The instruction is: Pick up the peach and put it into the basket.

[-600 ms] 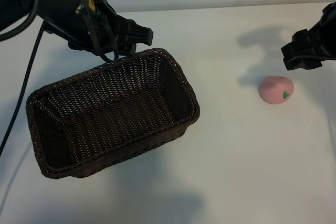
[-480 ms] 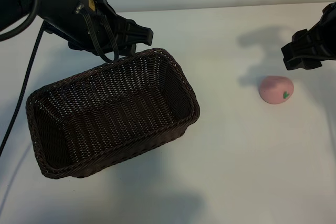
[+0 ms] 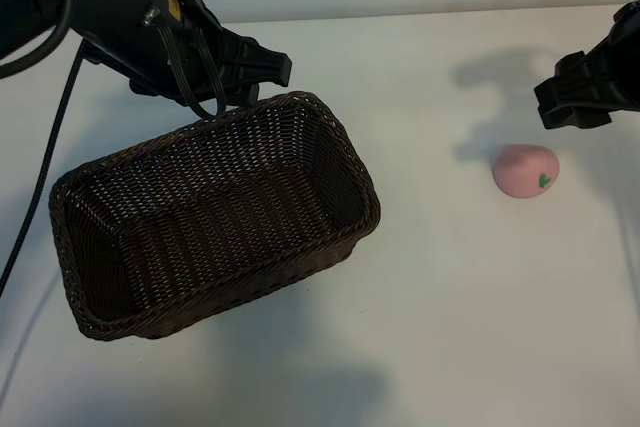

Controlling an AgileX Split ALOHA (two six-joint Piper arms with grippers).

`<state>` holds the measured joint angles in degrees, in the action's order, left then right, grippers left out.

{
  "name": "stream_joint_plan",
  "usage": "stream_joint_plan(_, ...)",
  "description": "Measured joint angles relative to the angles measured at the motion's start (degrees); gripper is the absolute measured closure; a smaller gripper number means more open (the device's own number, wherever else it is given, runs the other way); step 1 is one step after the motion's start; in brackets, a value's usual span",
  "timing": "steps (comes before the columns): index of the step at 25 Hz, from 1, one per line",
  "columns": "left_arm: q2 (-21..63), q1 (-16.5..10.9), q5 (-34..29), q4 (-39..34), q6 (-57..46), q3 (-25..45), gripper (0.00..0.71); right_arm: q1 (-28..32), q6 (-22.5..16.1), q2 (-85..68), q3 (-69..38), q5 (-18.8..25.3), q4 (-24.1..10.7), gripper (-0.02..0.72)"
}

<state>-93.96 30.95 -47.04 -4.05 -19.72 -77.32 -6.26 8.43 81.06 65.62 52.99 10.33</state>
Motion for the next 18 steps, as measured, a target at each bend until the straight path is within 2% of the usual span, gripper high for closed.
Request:
stream_joint_plan(9, 0.00, 0.00, 3.69, 0.00, 0.98, 0.00, 0.158, 0.00, 0.00, 0.00, 0.00, -0.28, 0.00, 0.132)
stream_joint_plan(13, 0.06, 0.00, -1.11, -2.71, -1.27, 0.00, 0.158, 0.00, 0.00, 0.00, 0.00, -0.28, 0.00, 0.132)
stream_joint_plan(18, 3.53, -0.06, -6.61, -10.42, -7.21, 2.74, 0.158, 0.00, 0.00, 0.00, 0.00, -0.28, 0.00, 0.133)
